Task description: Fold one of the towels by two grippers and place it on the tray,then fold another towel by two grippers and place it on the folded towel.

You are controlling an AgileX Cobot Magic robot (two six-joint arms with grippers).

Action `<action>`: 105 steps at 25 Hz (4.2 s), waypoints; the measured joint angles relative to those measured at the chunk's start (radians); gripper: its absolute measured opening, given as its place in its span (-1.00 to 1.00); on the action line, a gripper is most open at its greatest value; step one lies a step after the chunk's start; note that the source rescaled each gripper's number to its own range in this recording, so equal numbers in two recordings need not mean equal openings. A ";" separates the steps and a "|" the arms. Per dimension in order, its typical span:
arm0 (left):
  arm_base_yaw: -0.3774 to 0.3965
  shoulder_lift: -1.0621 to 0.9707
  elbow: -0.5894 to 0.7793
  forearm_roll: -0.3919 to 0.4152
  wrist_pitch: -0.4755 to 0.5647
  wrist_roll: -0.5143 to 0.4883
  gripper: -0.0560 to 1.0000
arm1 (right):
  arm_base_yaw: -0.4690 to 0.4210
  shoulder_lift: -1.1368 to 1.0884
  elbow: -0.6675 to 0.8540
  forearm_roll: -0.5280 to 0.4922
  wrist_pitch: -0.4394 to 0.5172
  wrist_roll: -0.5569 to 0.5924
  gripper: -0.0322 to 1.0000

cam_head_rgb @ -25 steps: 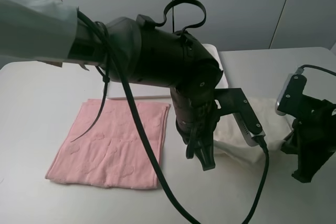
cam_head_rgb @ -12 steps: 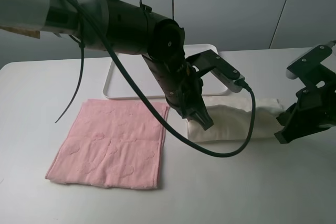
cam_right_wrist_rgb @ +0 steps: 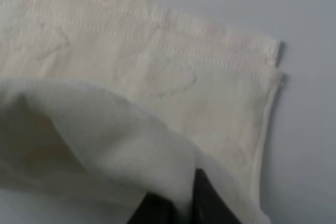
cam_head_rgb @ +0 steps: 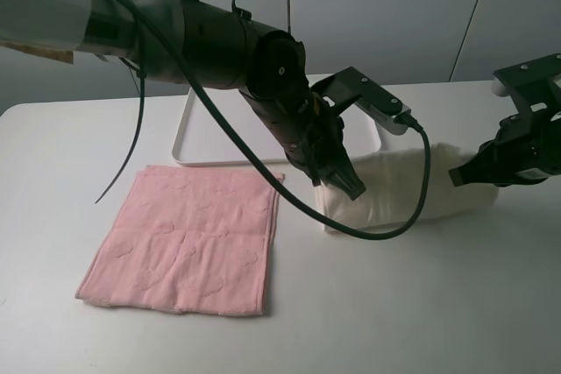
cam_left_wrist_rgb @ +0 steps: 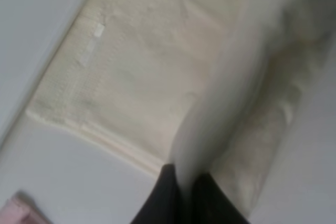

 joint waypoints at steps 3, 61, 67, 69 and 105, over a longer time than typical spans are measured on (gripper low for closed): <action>0.021 0.029 -0.030 -0.003 0.002 -0.013 -0.89 | 0.000 0.028 -0.010 0.000 -0.010 0.006 -0.93; 0.102 0.346 -0.476 0.006 0.505 -0.686 0.98 | -0.165 0.393 -0.473 -0.108 0.481 0.208 0.78; 0.102 0.346 -0.476 0.019 0.511 -0.695 0.98 | -0.165 0.403 -0.487 -0.119 0.470 0.213 0.72; 0.102 0.346 -0.476 0.021 0.511 -0.696 0.97 | -0.165 0.403 -0.489 -0.131 0.470 0.216 0.72; 0.102 0.370 -0.492 0.003 0.572 -0.651 0.97 | -0.168 0.593 -0.733 -0.295 0.642 0.373 0.63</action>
